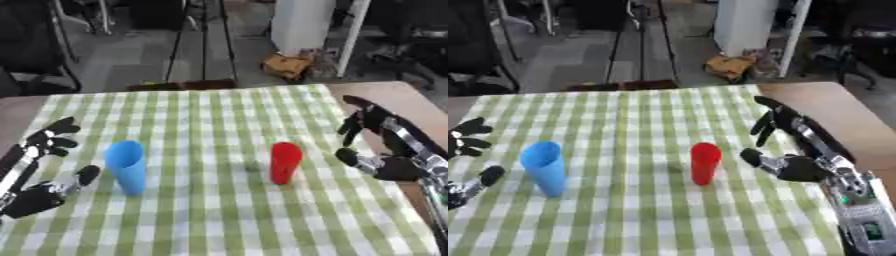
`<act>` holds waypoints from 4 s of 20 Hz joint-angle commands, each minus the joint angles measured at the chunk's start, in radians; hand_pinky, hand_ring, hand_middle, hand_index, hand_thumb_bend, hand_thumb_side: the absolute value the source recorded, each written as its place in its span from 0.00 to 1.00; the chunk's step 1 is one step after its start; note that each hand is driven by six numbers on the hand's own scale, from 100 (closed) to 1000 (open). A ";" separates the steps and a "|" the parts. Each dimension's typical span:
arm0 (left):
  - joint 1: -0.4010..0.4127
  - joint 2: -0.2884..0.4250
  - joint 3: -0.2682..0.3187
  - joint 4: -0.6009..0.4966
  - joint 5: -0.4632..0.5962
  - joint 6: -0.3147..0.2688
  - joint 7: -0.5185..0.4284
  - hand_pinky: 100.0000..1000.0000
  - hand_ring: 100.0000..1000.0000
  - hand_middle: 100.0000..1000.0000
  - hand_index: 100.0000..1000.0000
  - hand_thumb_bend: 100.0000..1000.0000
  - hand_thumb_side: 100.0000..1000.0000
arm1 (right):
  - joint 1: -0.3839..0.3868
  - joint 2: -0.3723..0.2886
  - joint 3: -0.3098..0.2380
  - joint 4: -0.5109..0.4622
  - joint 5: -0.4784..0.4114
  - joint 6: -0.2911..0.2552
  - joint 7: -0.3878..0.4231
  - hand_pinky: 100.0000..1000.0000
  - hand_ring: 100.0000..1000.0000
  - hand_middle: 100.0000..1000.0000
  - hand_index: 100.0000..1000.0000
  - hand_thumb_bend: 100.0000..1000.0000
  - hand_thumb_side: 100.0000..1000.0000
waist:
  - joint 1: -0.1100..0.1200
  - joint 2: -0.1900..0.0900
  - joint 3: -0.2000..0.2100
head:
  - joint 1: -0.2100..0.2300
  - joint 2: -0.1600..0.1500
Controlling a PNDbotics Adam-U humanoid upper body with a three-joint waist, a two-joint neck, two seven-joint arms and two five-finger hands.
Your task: Pour the contents of one cup into another cup.
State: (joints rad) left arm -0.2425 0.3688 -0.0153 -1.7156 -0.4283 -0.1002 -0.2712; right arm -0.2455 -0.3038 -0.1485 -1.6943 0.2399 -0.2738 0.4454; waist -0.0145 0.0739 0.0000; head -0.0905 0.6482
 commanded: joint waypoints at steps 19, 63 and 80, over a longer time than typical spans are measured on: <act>-0.011 0.015 0.006 -0.010 0.003 0.001 -0.001 0.73 0.76 0.83 0.98 0.52 0.66 | -0.047 -0.056 0.013 0.048 -0.009 -0.010 -0.010 0.86 0.48 0.53 1.00 0.56 0.49 | 0.006 -0.010 -0.001 | -0.011 -0.004; -0.016 0.009 -0.001 0.009 0.009 -0.004 -0.008 0.73 0.76 0.84 0.98 0.49 0.70 | -0.171 -0.048 0.077 0.274 0.060 -0.083 -0.003 0.88 0.53 0.57 1.00 0.57 0.52 | 0.016 -0.005 0.012 | -0.035 -0.002; -0.018 0.003 -0.006 0.016 0.014 -0.006 -0.011 0.73 0.76 0.84 0.98 0.47 0.72 | -0.203 -0.033 0.102 0.347 0.071 -0.104 0.035 0.89 0.56 0.61 1.00 0.60 0.51 | 0.020 -0.001 0.018 | -0.041 -0.006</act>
State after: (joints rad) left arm -0.2471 0.3602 -0.0222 -1.6904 -0.4203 -0.1053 -0.2803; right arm -0.4284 -0.3263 -0.0455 -1.3463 0.3055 -0.3759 0.4751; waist 0.0048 0.0815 0.0166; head -0.1264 0.6480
